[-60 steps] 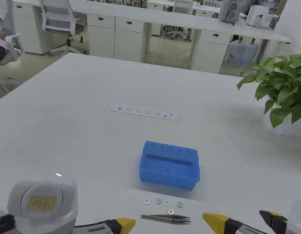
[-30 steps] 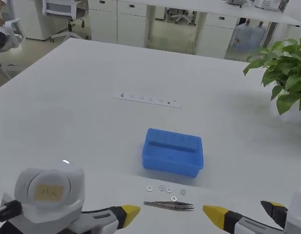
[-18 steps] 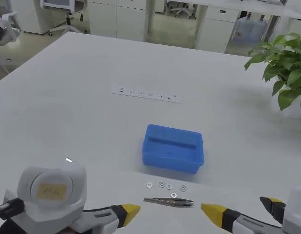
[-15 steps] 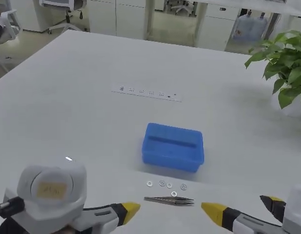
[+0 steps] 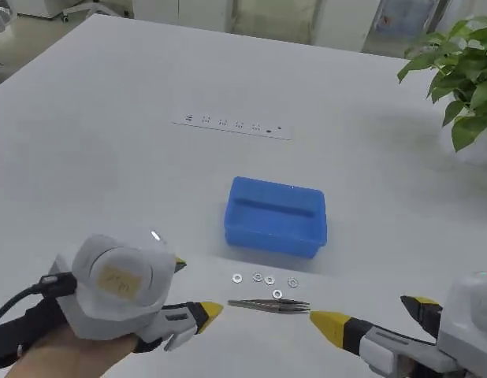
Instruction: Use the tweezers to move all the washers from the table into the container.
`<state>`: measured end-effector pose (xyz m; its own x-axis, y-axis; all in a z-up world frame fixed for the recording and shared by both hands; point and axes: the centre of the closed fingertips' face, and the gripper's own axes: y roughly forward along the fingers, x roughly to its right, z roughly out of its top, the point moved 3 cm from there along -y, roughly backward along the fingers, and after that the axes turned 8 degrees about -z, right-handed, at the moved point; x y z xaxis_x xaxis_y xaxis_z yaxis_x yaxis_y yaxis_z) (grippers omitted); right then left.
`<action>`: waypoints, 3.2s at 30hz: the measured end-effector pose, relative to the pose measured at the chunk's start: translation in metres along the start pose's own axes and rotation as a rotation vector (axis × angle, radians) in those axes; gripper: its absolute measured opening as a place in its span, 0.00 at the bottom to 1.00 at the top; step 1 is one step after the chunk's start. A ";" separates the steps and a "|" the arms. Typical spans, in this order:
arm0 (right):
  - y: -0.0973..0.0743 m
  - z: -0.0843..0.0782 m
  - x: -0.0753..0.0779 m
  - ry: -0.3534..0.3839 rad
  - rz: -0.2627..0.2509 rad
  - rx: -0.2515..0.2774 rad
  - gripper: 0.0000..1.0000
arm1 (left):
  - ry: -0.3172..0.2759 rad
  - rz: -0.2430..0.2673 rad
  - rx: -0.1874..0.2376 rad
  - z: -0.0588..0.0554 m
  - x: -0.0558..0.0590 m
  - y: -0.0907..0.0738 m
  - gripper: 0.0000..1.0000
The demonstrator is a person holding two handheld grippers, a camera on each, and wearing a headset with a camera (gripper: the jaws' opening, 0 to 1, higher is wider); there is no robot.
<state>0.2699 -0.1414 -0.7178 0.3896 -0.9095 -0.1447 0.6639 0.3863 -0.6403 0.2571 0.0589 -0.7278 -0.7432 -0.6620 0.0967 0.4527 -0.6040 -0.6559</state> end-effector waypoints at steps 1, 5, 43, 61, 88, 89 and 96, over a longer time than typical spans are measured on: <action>0.001 -0.001 0.000 -0.002 0.002 -0.007 0.90 | 0.031 -0.013 -0.013 0.000 0.000 0.007 0.36; 0.005 -0.002 -0.003 -0.006 0.011 -0.019 0.89 | 0.096 -0.070 -0.061 -0.002 -0.001 0.028 0.28; 0.046 -0.009 -0.058 -0.332 0.206 -0.111 0.48 | 0.409 -0.248 -0.098 0.016 0.019 0.049 0.00; 0.073 0.006 -0.094 -0.582 0.256 -0.026 0.08 | 0.506 -0.257 -0.006 0.064 0.039 0.024 0.00; 0.110 0.027 -0.112 -0.485 0.364 -0.033 0.09 | 0.464 -0.169 -0.041 0.061 -0.008 0.020 0.00; 0.110 0.027 -0.113 -0.484 0.368 -0.034 0.09 | 0.458 -0.170 -0.039 0.062 -0.008 0.020 0.00; 0.112 0.024 -0.113 -0.466 0.378 -0.052 0.09 | 0.450 -0.174 -0.035 0.059 -0.009 0.021 0.00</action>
<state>0.3162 0.0083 -0.7550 0.8391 -0.5430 -0.0312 0.3972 0.6510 -0.6469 0.3022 0.0261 -0.6979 -0.9493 -0.2899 -0.1213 0.2916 -0.6684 -0.6843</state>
